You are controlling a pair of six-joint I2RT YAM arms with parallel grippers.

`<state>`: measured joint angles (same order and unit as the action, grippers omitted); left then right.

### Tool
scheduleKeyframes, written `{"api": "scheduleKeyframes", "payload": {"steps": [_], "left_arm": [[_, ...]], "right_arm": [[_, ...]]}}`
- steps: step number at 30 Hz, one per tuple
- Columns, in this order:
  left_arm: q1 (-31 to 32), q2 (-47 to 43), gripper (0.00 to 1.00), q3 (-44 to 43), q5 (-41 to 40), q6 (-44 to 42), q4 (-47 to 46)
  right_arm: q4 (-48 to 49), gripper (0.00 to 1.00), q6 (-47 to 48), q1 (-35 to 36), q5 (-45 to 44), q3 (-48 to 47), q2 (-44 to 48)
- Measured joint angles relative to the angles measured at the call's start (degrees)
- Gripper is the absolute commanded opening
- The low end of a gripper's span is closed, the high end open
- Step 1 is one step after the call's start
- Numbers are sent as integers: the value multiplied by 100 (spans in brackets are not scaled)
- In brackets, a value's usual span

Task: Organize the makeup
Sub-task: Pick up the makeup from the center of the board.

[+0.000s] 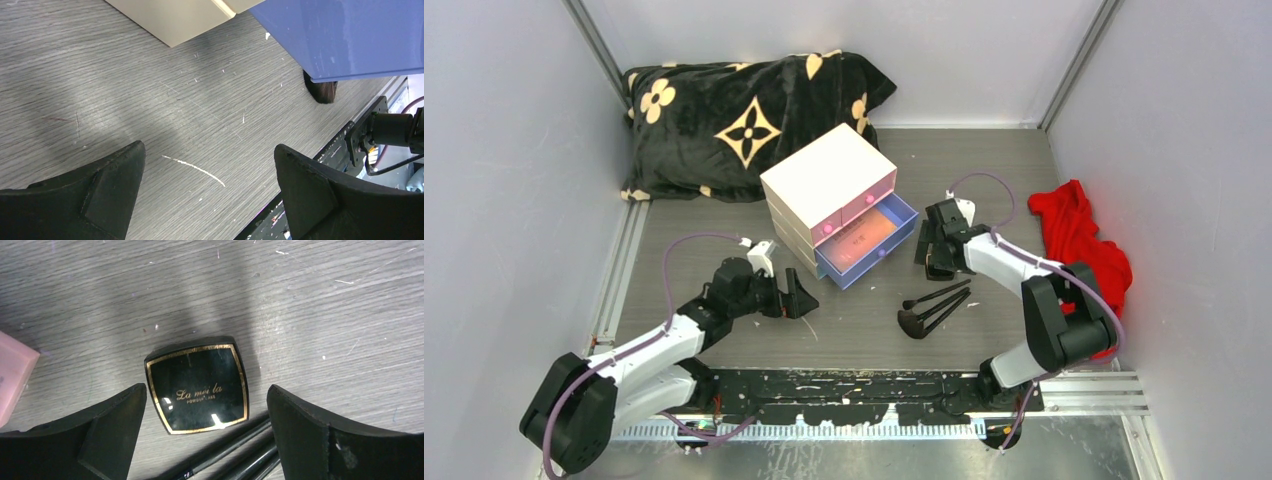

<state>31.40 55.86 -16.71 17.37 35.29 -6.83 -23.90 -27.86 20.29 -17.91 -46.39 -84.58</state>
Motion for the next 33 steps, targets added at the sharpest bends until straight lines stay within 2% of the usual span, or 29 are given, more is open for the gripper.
{"api": "scheduleKeyframes", "payload": {"steps": [7, 16, 18, 19, 21, 23, 27, 33], "left_arm": [[-81, 103, 100, 2, 85, -2, -22], [-122, 74, 100, 2, 133, -2, -15], [-138, 31, 100, 2, 138, -2, -13], [-144, 0, 100, 2, 140, -2, -9], [-149, -66, 100, 2, 140, -2, -2], [-153, -129, 100, 2, 146, -2, 4], [-153, -184, 100, 2, 151, 0, 11], [-153, -216, 100, 31, 151, 2, 26]], "right_arm": [[225, 92, 98, -131, 162, -4, -321], [586, 84, 155, -319, 352, 7, -494], [654, 67, 175, -330, 350, 15, -505], [699, 56, 190, -343, 345, 33, -505], [765, 26, 214, -356, 343, 57, -505], [817, 11, 221, -374, 376, 76, -492], [920, 4, 203, -404, 439, 160, -415], [625, 2, 116, -442, 584, 313, -44]]}}
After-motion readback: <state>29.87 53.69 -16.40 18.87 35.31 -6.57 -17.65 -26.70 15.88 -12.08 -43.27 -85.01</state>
